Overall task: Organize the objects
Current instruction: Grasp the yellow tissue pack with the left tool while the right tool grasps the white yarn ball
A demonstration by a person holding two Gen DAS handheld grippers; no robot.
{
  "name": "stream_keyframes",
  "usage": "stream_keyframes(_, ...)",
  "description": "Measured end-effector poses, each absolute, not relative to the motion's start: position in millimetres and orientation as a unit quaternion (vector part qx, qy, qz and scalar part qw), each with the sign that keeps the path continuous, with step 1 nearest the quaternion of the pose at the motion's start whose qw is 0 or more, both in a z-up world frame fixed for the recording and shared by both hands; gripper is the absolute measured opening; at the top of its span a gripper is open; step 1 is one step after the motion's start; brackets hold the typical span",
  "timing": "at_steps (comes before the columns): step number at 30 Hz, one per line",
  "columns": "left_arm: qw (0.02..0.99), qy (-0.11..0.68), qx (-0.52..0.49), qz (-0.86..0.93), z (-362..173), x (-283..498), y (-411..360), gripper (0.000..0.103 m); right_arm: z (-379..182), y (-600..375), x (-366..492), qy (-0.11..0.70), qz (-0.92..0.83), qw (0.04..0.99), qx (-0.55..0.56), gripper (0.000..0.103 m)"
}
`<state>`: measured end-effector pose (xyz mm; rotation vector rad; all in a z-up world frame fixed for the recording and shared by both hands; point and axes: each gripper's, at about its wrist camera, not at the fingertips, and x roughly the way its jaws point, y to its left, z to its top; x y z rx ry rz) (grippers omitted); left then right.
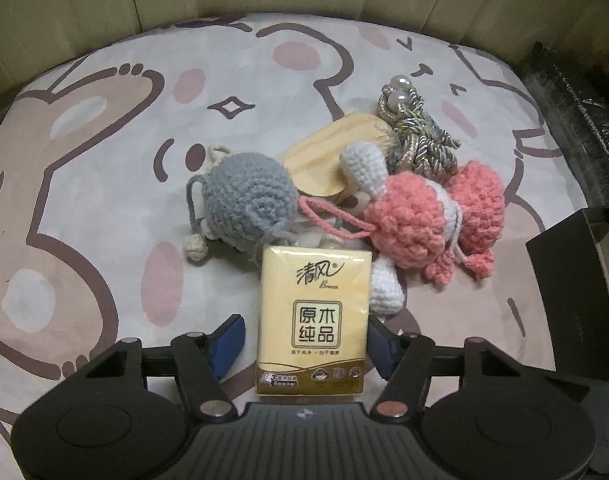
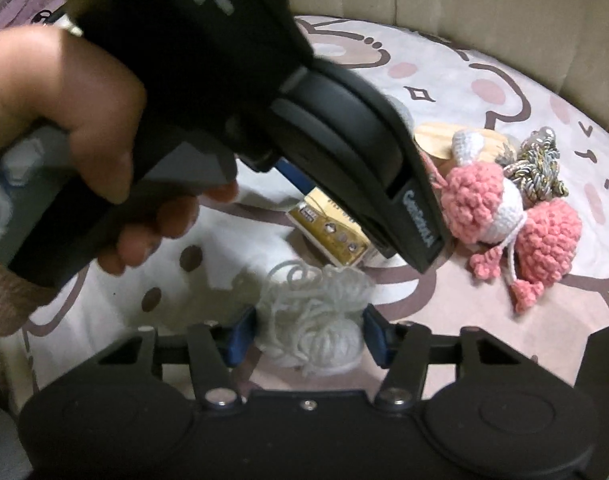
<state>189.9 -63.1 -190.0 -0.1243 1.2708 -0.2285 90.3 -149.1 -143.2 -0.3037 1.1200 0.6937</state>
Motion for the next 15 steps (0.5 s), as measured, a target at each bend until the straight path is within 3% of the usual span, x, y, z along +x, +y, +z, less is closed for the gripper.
stream_keyframes(3,0.797,0.592,-0.062,-0.098,-190.5,191.3,-62.8,0.063,-141.0,-152.6,91.8,0.529,0.324,0.774,-0.131,0.056)
stream_keyframes(6,0.800,0.590,-0.067,-0.087,-189.8,192.3,-61.1,0.053,-138.5,-154.2,91.4,0.536,0.328,0.768,-0.128,0.055)
stream_keyframes(15,0.812,0.574,-0.084,-0.066,-171.8,185.6,-48.1,0.052,-126.8,-168.4,91.8,0.535,0.317,0.772,-0.132,0.054)
